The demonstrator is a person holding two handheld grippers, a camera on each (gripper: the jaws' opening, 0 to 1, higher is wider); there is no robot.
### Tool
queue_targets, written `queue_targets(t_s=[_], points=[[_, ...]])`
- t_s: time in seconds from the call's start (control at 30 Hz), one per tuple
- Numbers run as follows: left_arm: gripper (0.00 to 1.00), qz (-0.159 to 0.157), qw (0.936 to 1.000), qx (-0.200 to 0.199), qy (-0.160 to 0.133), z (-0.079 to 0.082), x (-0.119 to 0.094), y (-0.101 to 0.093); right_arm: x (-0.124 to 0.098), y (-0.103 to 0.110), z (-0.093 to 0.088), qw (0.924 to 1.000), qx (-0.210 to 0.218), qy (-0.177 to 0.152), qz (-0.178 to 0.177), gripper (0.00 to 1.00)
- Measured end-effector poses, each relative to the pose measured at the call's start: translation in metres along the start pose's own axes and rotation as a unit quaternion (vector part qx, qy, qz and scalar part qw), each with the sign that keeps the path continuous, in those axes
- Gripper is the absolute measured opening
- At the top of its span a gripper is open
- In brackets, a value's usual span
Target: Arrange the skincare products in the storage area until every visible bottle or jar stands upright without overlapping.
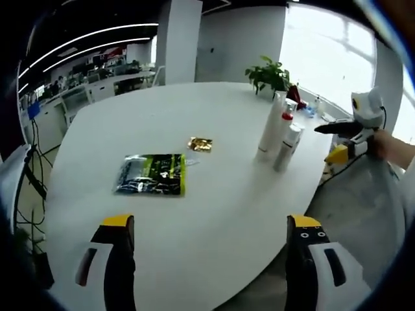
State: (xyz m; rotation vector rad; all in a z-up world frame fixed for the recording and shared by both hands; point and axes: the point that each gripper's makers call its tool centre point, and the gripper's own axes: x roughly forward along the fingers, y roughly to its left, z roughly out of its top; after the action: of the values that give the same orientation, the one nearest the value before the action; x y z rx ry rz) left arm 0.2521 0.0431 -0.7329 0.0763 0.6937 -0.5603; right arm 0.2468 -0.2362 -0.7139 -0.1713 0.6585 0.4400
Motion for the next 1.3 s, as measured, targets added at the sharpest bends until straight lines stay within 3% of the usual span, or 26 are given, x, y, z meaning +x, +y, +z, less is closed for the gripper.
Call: queue_targets(t_s=[0.33, 0.73, 0.87, 1.0, 1.2, 1.3], points=[[0.9, 0.028, 0.9976, -0.062, 0.011, 0.0, 0.019, 0.022, -0.001, -0.002, -0.001, 1.0, 0.0, 0.004, -0.009, 0.96], [0.89, 0.067, 0.9883, -0.136, 0.017, 0.014, 0.055, 0.042, 0.0, -0.003, -0.004, 0.9998, -0.003, 0.011, -0.014, 0.95], [0.89, 0.089, 0.9807, -0.173, 0.018, 0.021, 0.072, 0.051, 0.0, -0.004, -0.004, 0.9998, -0.004, 0.012, -0.015, 0.95], [0.87, 0.116, 0.9703, -0.212, -0.006, 0.036, 0.084, 0.06, 0.0, -0.003, -0.004, 0.9998, -0.005, 0.013, -0.014, 0.95], [0.87, 0.143, 0.9669, -0.211, 0.007, 0.043, 0.102, 0.064, 0.0, -0.003, -0.004, 0.9998, -0.006, 0.013, -0.014, 0.95], [0.89, 0.171, 0.9564, -0.237, 0.006, 0.04, 0.104, 0.066, 0.001, -0.003, -0.004, 0.9998, -0.006, 0.013, -0.014, 0.95]])
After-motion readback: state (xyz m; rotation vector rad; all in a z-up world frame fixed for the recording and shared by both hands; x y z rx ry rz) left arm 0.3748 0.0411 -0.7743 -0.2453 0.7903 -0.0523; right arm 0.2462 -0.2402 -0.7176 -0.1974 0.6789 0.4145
